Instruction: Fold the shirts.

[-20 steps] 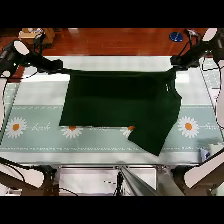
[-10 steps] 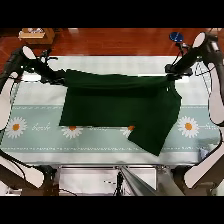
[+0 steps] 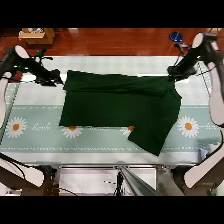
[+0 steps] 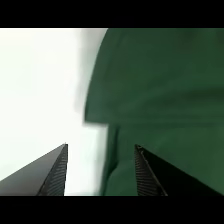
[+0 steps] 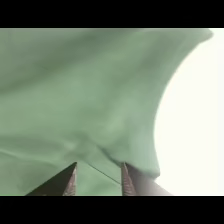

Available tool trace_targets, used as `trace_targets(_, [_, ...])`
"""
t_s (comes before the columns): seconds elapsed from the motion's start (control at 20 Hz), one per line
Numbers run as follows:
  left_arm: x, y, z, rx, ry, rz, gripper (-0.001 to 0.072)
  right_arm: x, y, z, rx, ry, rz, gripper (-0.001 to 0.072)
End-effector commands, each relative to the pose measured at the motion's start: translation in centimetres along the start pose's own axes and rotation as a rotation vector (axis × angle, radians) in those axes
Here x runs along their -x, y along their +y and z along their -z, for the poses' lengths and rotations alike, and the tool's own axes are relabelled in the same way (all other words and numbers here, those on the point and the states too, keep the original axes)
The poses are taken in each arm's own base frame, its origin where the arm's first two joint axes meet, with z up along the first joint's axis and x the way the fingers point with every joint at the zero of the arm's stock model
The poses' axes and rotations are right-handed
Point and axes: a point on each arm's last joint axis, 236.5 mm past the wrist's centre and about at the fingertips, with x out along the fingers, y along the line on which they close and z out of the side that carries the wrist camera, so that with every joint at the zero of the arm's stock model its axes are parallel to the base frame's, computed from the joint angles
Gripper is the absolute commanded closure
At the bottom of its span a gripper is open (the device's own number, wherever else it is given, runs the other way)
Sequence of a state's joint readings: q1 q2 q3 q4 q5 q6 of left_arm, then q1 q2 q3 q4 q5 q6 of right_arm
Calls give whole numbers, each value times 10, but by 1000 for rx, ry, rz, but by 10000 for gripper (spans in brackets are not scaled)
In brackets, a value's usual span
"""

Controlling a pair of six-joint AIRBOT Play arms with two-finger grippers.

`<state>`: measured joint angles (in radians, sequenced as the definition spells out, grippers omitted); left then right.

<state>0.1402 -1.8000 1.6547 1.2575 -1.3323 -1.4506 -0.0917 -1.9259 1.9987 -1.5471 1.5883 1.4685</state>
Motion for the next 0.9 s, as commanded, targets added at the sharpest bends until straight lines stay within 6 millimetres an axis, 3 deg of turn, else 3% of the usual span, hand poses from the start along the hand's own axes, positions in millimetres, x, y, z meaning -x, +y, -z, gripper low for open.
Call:
trace_targets(0.0, [39,23,27,-4,60,9,202,51,-49,21,-55,-36,56,340])
trace_targets(0.15, [67,40,54,62,59,19,202,74,-69,59,-181,-4,-65,340])
trace_targets(0.25, [65,28,82,98,50,108,203,72,-66,79,-250,-31,-180,341])
trace_targets(0.4, [32,5,139,160,37,241,202,45,-54,120,-338,-92,-283,341])
trace_targets(0.5, [6,0,189,190,71,261,203,29,-21,144,-344,-160,-430,341])
trace_targets(0.6, [-12,-1,222,208,94,275,202,22,5,158,-380,-252,-557,341])
trace_targets(0.7, [-20,-5,231,231,88,313,203,14,15,172,-408,-263,-599,341])
trace_targets(0.85, [-23,0,223,238,49,300,203,12,26,182,-372,-237,-627,342])
